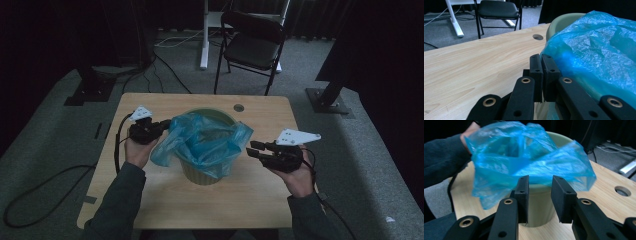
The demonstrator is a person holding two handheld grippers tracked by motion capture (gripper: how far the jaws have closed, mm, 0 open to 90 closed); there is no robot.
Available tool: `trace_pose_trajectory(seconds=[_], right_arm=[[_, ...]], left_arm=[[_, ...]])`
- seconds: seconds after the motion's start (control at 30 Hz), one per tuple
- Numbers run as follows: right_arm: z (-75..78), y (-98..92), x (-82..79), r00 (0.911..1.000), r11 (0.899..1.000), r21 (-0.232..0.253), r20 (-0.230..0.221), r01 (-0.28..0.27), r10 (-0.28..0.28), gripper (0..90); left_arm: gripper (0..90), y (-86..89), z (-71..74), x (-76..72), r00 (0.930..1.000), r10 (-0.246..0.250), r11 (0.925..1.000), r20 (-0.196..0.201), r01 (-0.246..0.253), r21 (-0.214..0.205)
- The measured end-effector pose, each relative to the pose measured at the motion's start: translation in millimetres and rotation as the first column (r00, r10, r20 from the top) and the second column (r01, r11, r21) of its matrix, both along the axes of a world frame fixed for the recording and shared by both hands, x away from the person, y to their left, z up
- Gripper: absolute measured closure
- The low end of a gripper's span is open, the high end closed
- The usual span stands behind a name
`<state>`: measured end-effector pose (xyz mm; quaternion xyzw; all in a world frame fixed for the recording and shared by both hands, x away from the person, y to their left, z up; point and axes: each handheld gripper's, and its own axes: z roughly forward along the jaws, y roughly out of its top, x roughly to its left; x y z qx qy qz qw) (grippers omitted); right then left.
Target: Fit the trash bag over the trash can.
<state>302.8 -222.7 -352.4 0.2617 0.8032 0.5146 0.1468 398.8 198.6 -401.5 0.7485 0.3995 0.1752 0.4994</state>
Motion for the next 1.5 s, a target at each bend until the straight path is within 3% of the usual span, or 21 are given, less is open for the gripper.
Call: trace_pose_trajectory(seconds=[0.27,0.57,0.7,0.87,1.1,1.27,1.47,1.5], right_arm=[[15.4,8.6,-7.7,0.9985,0.998,0.04,0.041,-0.038,0.037,64.1],[18.0,25.6,-4.1,0.9967,0.996,0.057,0.04,-0.073,0.071,61.5],[12.7,32.1,1.0,0.9991,0.999,-0.01,0.023,-0.035,0.036,64.8],[-4.7,31.5,8.2,0.9992,0.998,-0.056,-0.033,-0.025,0.023,89.8],[-25.4,27.1,13.0,0.9977,0.991,-0.128,-0.065,-0.028,0.02,90.0],[-40.0,20.9,27.2,0.9959,0.989,-0.142,-0.082,0.028,-0.039,90.0],[-41.2,8.9,46.7,0.9864,0.989,-0.079,-0.102,0.121,-0.129,90.0],[-41.6,5.5,50.5,0.9814,0.988,-0.056,-0.118,0.146,-0.151,90.0]], left_arm=[[87.3,-0.9,0.4,0.3,1.0,-0.001,1.0,0.0,0.001,0.003],[87.3,-1.2,0.3,0.4,1.0,-0.002,1.0,0.001,0.002,0.003],[87.3,-1.4,0.3,0.3,1.0,-0.002,1.0,0.001,0.002,0.003],[87.3,-1.2,0.1,-0.2,1.0,-0.003,1.0,0.001,0.003,0.002],[87.3,-0.3,-0.7,-0.9,1.0,-0.004,1.0,-0.001,0.004,-0.003],[87.3,-1.4,-1.0,0.2,1.0,-0.004,1.0,-0.003,0.004,-0.005],[87.3,-2.9,-0.1,3.0,1.0,0.001,1.0,-0.004,-0.001,-0.007],[87.3,-3.0,-0.2,3.7,1.0,0.002,1.0,-0.003,-0.002,-0.007]])
